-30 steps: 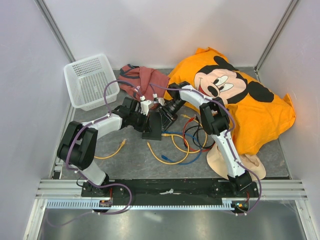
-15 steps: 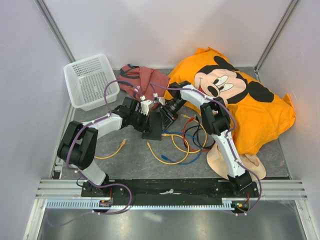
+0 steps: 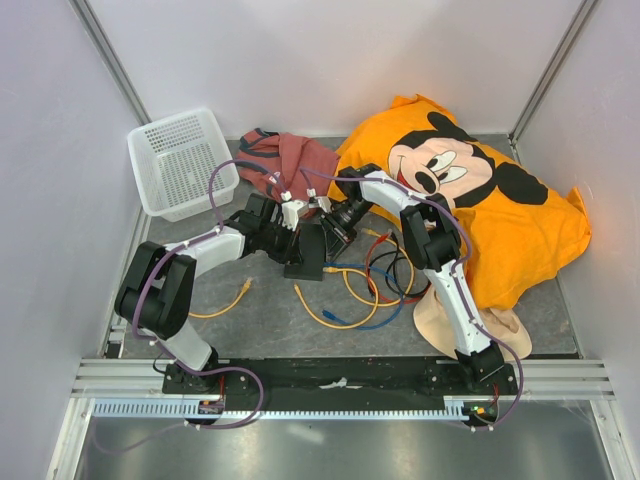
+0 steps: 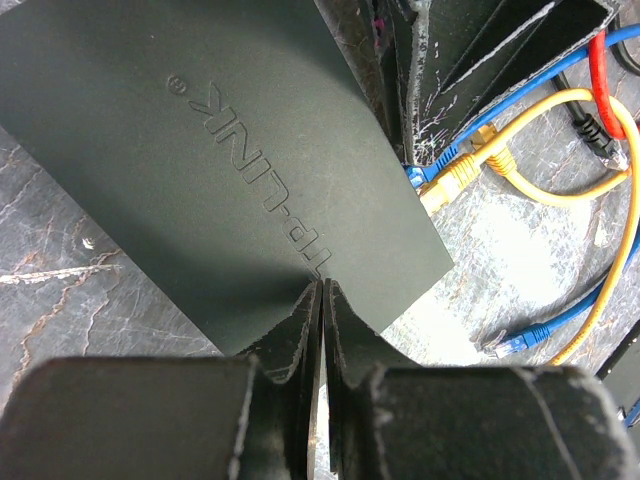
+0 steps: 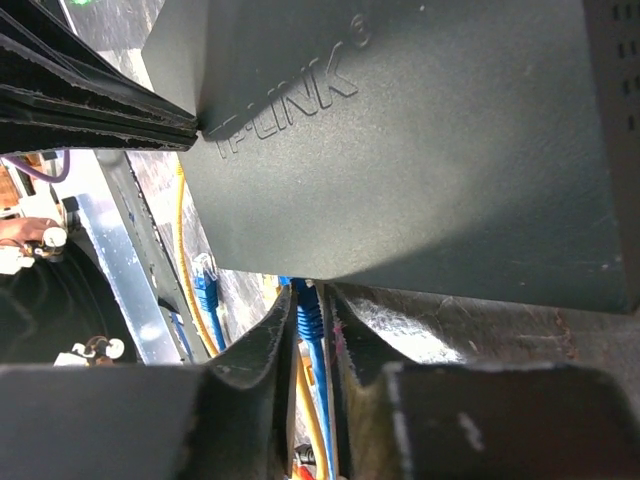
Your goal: Pull the plug from the switch port
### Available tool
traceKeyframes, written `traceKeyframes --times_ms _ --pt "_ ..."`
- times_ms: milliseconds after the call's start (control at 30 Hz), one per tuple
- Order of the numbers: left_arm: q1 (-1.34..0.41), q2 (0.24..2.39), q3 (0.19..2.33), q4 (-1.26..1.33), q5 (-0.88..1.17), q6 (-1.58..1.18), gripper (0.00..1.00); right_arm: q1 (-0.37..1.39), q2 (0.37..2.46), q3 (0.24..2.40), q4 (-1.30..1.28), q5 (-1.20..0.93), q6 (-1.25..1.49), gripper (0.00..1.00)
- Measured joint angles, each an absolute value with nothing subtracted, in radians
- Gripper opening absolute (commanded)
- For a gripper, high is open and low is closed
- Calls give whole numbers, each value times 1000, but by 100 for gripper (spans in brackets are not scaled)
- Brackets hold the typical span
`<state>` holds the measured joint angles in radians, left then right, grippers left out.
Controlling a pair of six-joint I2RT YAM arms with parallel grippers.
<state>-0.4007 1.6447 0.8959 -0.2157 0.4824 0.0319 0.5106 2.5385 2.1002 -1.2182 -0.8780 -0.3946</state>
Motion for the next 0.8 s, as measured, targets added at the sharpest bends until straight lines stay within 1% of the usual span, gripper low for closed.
traceKeyframes --times_ms 200,300,567,600,700,800 --pt "-401 1645 896 -215 482 35 11 511 2533 2089 -1213 -886 -386 3" --pt "-401 1645 896 -216 482 35 11 511 2527 2079 -1204 -882 -384 1" --pt "-401 1645 896 -216 483 35 11 513 2474 2005 -1133 -851 -376 0" --pt "-401 1645 896 -216 483 35 11 513 2466 1995 -1122 -849 -376 4" --pt "-401 1645 896 -216 483 35 11 510 2455 1974 -1103 -852 -371 30" --pt "-401 1645 896 -216 483 36 11 496 2462 1964 -1089 -872 -360 36"
